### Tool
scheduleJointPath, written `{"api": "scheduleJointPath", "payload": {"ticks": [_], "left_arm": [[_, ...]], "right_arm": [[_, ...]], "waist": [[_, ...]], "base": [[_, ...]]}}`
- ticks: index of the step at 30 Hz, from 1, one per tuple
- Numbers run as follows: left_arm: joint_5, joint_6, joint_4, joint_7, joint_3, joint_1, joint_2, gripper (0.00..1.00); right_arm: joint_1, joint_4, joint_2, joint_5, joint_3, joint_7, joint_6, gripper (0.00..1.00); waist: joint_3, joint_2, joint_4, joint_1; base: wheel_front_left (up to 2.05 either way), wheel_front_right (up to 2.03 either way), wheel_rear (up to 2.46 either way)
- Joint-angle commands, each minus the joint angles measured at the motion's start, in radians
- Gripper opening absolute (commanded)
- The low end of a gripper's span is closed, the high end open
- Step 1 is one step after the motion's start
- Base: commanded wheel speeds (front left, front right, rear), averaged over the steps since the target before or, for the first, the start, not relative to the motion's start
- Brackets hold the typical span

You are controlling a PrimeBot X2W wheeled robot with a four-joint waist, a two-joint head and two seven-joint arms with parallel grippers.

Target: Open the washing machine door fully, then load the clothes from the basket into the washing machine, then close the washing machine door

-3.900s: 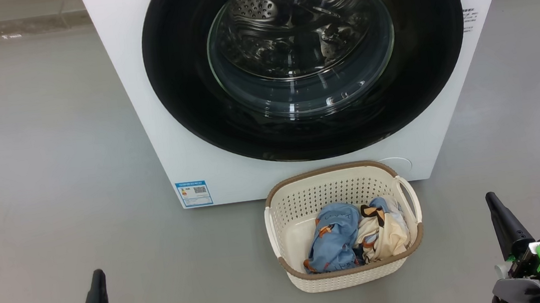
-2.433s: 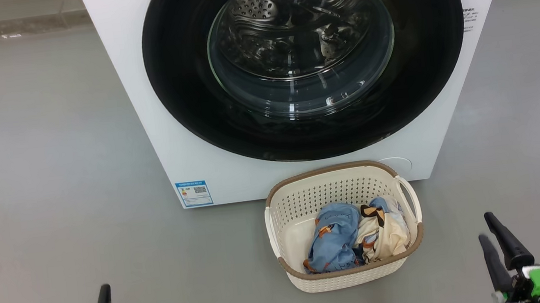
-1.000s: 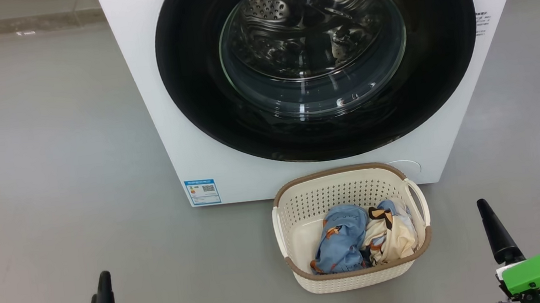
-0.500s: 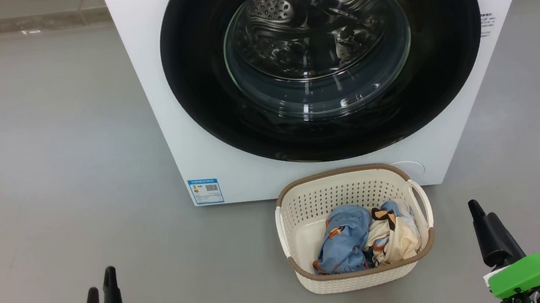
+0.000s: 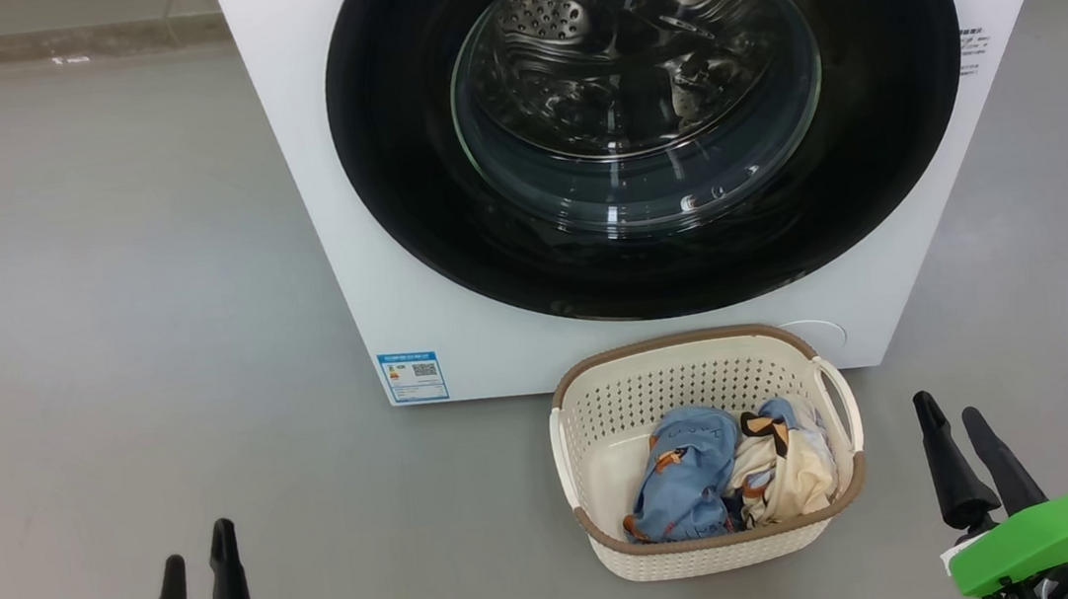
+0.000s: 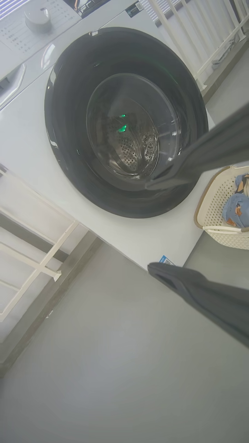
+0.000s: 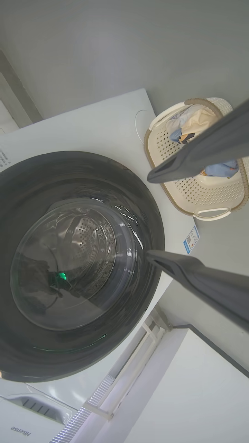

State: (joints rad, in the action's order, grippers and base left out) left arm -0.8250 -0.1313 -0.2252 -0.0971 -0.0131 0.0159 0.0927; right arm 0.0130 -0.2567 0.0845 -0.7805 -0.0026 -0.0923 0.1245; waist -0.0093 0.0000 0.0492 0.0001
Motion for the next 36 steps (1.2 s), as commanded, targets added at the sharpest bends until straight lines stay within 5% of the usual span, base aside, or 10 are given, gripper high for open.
{"api": "scheduleJointPath", "payload": {"ticks": [1, 36], "left_arm": [[0.029, 0.0, 0.038, -0.014, 0.016, 0.022, 0.022, 1.0], [0.424, 0.001, 0.072, -0.117, -0.01, 0.025, 0.066, 1.0]], "right_arm": [[0.048, 0.032, 0.021, 0.036, 0.018, -0.017, 0.004, 1.0], [0.052, 0.072, 0.049, 0.45, 0.066, -0.121, 0.005, 1.0]], "waist": [[0.0, 0.0, 0.001, 0.0], [-0.008, 0.0, 0.016, 0.0]], "base": [[0.0, 0.0, 0.0], [0.0, 0.0, 0.0]]}}
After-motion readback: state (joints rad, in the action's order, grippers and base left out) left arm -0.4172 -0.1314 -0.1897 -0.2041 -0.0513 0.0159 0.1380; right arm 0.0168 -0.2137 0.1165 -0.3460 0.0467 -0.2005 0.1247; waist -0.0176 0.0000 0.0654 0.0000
